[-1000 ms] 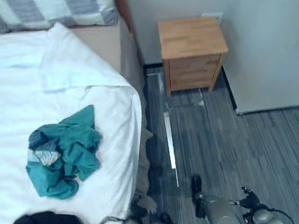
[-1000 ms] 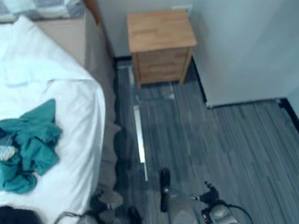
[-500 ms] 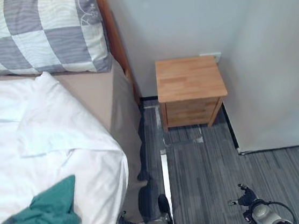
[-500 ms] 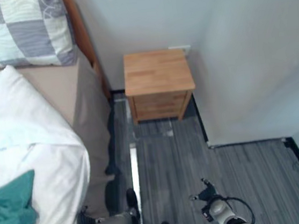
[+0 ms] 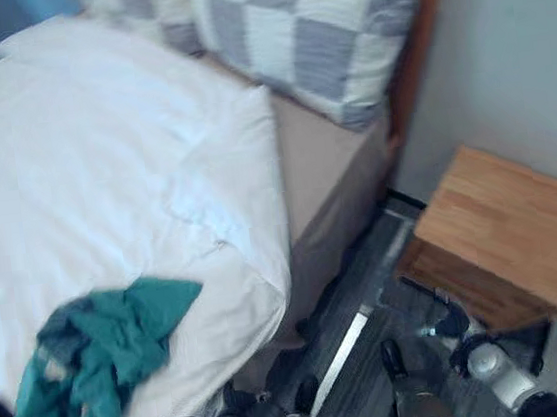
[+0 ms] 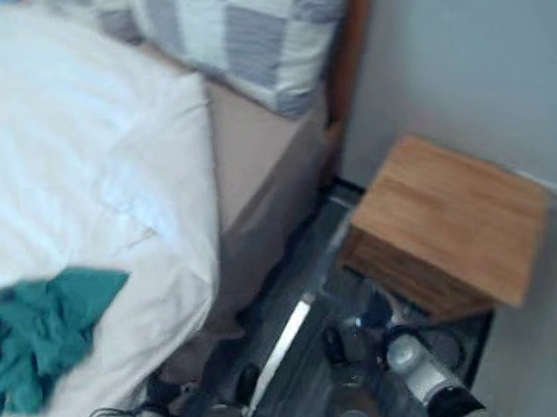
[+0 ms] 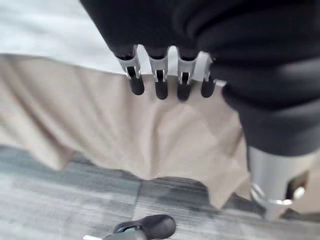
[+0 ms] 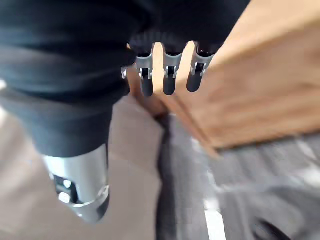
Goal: Tidy up the quilt and then pick up the clothes from the bed and put them into the laundry hamper.
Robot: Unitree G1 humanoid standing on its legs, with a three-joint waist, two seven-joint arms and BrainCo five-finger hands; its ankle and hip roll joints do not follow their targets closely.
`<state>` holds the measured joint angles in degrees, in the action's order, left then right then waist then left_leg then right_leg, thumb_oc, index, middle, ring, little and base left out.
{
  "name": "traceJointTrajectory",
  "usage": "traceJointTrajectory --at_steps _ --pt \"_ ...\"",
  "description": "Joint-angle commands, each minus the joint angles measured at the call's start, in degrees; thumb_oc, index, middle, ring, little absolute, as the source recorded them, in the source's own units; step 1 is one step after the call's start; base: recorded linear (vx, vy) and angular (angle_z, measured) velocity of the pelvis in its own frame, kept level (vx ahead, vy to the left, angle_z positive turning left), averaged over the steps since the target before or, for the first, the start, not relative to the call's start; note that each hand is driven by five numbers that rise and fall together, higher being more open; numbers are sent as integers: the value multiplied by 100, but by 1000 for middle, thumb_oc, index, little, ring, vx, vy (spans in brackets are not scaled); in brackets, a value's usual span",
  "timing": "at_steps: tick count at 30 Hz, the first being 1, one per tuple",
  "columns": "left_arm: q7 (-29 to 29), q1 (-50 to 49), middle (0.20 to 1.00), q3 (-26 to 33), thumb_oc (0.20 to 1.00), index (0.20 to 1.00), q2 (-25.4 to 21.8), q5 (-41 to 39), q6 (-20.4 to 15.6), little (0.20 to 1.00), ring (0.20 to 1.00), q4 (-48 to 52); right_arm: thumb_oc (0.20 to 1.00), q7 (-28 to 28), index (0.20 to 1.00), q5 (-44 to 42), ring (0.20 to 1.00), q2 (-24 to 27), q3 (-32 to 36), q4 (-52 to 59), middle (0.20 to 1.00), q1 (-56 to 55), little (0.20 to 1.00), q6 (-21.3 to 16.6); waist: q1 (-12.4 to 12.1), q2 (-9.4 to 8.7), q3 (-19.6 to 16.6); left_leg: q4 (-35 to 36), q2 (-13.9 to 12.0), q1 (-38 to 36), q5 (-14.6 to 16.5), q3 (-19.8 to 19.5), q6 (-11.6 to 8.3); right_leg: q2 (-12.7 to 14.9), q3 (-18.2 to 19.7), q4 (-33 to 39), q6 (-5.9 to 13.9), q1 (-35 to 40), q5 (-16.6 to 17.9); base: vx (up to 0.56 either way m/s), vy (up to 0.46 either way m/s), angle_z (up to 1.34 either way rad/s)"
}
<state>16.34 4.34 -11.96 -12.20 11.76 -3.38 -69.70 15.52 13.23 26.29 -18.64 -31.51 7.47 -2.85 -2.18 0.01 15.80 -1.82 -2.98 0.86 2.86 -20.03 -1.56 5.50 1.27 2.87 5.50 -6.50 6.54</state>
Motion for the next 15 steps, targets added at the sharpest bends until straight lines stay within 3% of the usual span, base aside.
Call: traceJointTrajectory --at_steps 1,2,3,4,5,6,7,8,10,11,13,15 --pt "248 -181 1000 -40 1000 1000 -263 -284 -112 1000 1000 147 1000 346 1000 382 1000 679 219 927 1000 675 1000 -407 -92 -242 -237 160 -452 -75 -170 1075 -501 492 -330 213 730 247 -187 110 -313 86" --pt "248 -177 1000 -37 1000 1000 -261 -284 -111 1000 1000 148 1000 346 1000 381 1000 680 218 926 1000 680 1000 -407 -80 -250 -247 163 -440 -50 -191 1065 -500 504 -334 213 732 226 -174 28 -254 131" --pt "239 -191 1000 -23 1000 1000 -238 -276 -102 1000 1000 164 1000 390 1000 416 1000 836 297 1034 1000 767 1000 -389 -61 -262 -244 27 -523 108 -241 1637 -479 563 -594 213 702 303 -240 -70 -210 128" --pt "222 -136 1000 -25 1000 1000 -205 -236 -74 1000 1000 134 1000 464 1000 479 1000 1015 363 1097 1000 878 1000 -376 14 -268 -228 -160 -680 231 -319 2622 -468 591 -953 213 654 417 -327 -156 -429 147" --pt "139 -106 1000 -9 1000 1000 -296 -140 -32 1000 1000 257 1000 549 1000 650 1000 1310 594 1176 1000 875 1000 -212 101 -301 -256 -500 -803 259 -226 4015 -411 561 -1533 213 537 527 -463 -148 -346 107" --pt "137 -108 1000 -14 1000 1000 -294 -140 -27 1000 1000 262 1000 546 1000 651 1000 1315 601 1183 1000 866 1000 -209 102 -292 -250 -529 -813 265 -205 4005 -414 555 -1541 213 537 539 -468 -38 -303 168" --pt "69 -115 1000 -11 1000 1000 -345 -109 -28 1000 1000 320 1000 569 1000 643 1000 1444 732 1136 1000 875 1000 -139 122 -300 -300 -772 -796 262 -5 4296 -435 507 -1706 213 485 642 -607 23 -164 164" --pt "18 -125 1000 -31 1000 1000 -389 -85 -30 1000 1000 377 1000 605 1000 630 1000 1617 932 1029 1000 851 1000 -81 131 -296 -302 -1078 -821 410 2 4489 -475 469 -1919 213 409 708 -638 -11 -224 164" --pt "-180 -191 1000 -118 1000 1000 -401 -4 -23 1000 1000 357 1000 673 1000 567 1000 1922 1320 805 1000 755 1000 89 168 -192 -408 -553 -788 275 -197 4884 -501 391 -2425 203 399 817 -663 0 -120 135" --pt "-257 -260 1000 -134 1000 1000 -490 25 -10 1000 1000 357 1000 707 1000 613 1000 2120 1401 656 1000 888 1000 160 162 -157 -441 -63 -609 109 -274 4672 -470 383 -2618 52 390 834 -642 76 -14 216" --pt "-288 -269 1000 -151 1000 1000 -549 64 18 1000 1000 321 1000 759 1000 616 1000 2228 1491 495 1000 967 1000 186 175 -166 -412 118 -566 69 -338 4560 -423 461 -2741 -404 391 683 -708 12 4 159" --pt "-297 -249 1000 -225 1000 1000 -616 117 76 1000 1000 305 1000 862 1000 614 1000 2327 1340 272 1000 1364 1000 293 282 -162 -257 413 -459 -40 -299 4409 -275 667 -2492 -1438 549 114 -700 -104 52 95"
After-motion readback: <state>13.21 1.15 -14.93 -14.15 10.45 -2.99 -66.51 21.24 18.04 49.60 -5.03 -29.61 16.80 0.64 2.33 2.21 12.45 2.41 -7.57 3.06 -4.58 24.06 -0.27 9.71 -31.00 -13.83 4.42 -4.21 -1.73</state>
